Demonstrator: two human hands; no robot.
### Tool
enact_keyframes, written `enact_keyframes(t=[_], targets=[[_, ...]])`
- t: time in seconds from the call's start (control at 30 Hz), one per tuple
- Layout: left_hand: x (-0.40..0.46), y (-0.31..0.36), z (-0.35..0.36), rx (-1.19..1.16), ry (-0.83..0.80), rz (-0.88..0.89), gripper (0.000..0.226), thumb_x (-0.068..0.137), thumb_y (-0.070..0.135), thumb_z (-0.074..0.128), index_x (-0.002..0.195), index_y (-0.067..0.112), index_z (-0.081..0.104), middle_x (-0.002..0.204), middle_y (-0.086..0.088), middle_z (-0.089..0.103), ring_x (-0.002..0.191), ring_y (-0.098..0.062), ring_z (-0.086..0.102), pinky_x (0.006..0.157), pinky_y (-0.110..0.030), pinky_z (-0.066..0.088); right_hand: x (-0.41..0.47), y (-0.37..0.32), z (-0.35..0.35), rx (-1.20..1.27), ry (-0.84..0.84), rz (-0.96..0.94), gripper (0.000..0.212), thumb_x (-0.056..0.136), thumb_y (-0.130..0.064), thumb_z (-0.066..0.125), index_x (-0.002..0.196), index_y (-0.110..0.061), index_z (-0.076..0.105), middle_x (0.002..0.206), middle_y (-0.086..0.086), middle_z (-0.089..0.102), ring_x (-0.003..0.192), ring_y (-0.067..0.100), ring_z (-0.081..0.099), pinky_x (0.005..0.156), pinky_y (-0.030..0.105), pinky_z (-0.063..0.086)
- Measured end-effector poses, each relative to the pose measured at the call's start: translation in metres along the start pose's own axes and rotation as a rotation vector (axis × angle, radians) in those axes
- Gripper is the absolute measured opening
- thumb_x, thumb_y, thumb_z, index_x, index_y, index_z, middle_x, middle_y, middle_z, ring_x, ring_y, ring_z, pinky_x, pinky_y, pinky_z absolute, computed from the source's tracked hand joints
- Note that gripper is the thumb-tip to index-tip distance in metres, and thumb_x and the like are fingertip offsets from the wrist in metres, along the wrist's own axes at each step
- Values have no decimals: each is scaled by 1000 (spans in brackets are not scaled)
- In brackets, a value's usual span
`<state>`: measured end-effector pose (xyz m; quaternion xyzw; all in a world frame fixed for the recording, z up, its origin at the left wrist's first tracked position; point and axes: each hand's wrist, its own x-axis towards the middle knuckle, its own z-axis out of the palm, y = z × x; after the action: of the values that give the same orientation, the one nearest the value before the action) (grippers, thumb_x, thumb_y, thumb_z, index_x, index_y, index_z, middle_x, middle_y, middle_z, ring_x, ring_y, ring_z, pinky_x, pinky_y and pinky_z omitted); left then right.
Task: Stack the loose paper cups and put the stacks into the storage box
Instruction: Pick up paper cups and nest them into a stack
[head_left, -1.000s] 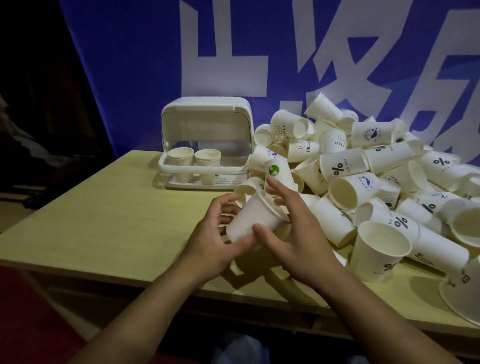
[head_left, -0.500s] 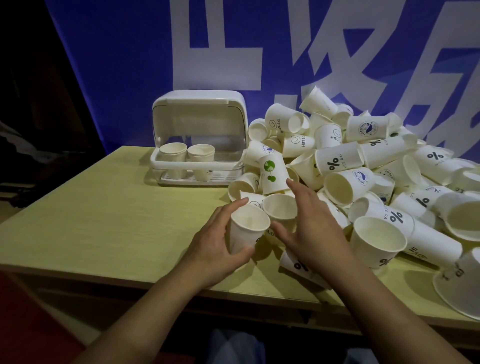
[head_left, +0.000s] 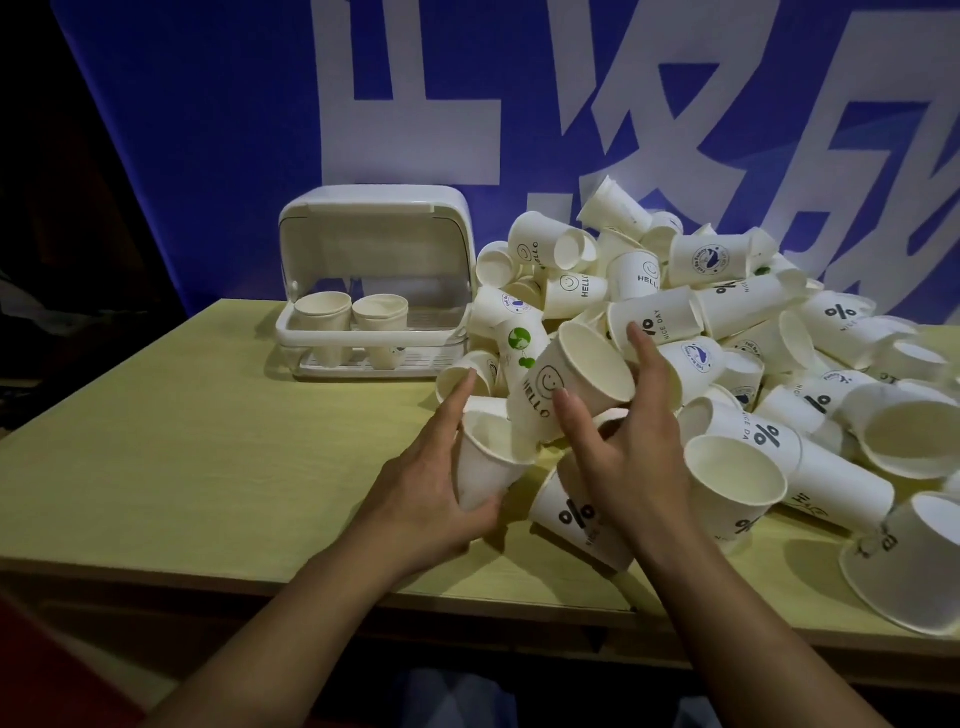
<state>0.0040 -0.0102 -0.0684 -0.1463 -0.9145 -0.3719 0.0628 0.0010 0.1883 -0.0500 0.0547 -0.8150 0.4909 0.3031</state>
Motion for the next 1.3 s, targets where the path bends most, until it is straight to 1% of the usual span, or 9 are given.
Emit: enact_keyframes(t=[0.17,0.23,0.33,0.53,0.67,0.8,0.93,1.17,1.3], targets=[[10,11,5,105,-34,76,135,78,38,84,123,75,-38,162,8,34,123,-21,60,100,-37,51,1,0,3,-22,-242,-50,95,80,-68,63,155,-31,17,138,-20,42,123,-3,44,94,5,35],[10,10,6,102,-18,98,132,80,37,83,124,76,-35,165,7,29,128,-23,57,101,-33,48,2,2,5,-99,-344,-80,100,79,-70,61,157,-32,11,147,-14,43,128,3,44,103,16,39],[9,7,9,39,11,122,117,81,37,82,125,83,-15,160,7,34,130,-22,53,98,-27,48,2,3,5,-176,-432,-78,101,80,-70,60,157,-35,4,151,-7,45,131,10,46,105,37,46],[5,-10,15,-80,73,69,84,77,43,83,130,69,24,133,21,46,113,-10,57,82,-23,55,-15,-13,-25,-579,-492,-163,97,82,-74,50,157,-34,3,156,-11,34,139,11,31,108,31,36],[1,-16,17,-154,118,21,81,74,42,85,128,68,31,133,16,54,106,-9,62,82,-34,60,-43,-3,-38,-768,-582,-125,88,88,-62,52,156,-35,3,159,-12,23,142,15,25,113,32,29],[0,-16,17,-167,118,11,81,73,41,86,129,67,34,134,12,56,105,-11,64,79,-37,62,-50,9,-39,-657,-537,-80,82,89,-46,56,154,-40,6,148,-14,37,128,13,39,104,30,37],[-3,-17,14,-156,124,15,84,73,42,84,132,69,31,137,13,55,107,-11,63,79,-36,61,-48,6,-42,-433,-355,-90,95,80,-40,69,153,-47,8,133,-9,46,115,11,48,89,27,40],[-9,4,10,-107,55,104,114,70,41,88,128,85,-1,134,27,41,114,-1,54,91,-27,51,-34,-18,-49,-19,-106,-99,89,77,-35,73,144,-59,20,123,-22,53,99,7,64,76,30,55],[-7,22,14,-144,3,171,125,69,39,91,130,84,-9,135,30,44,120,-7,57,98,-34,52,-29,-21,-52,120,-93,-20,88,82,-25,77,146,-49,22,109,-30,56,90,-4,66,70,13,51]])
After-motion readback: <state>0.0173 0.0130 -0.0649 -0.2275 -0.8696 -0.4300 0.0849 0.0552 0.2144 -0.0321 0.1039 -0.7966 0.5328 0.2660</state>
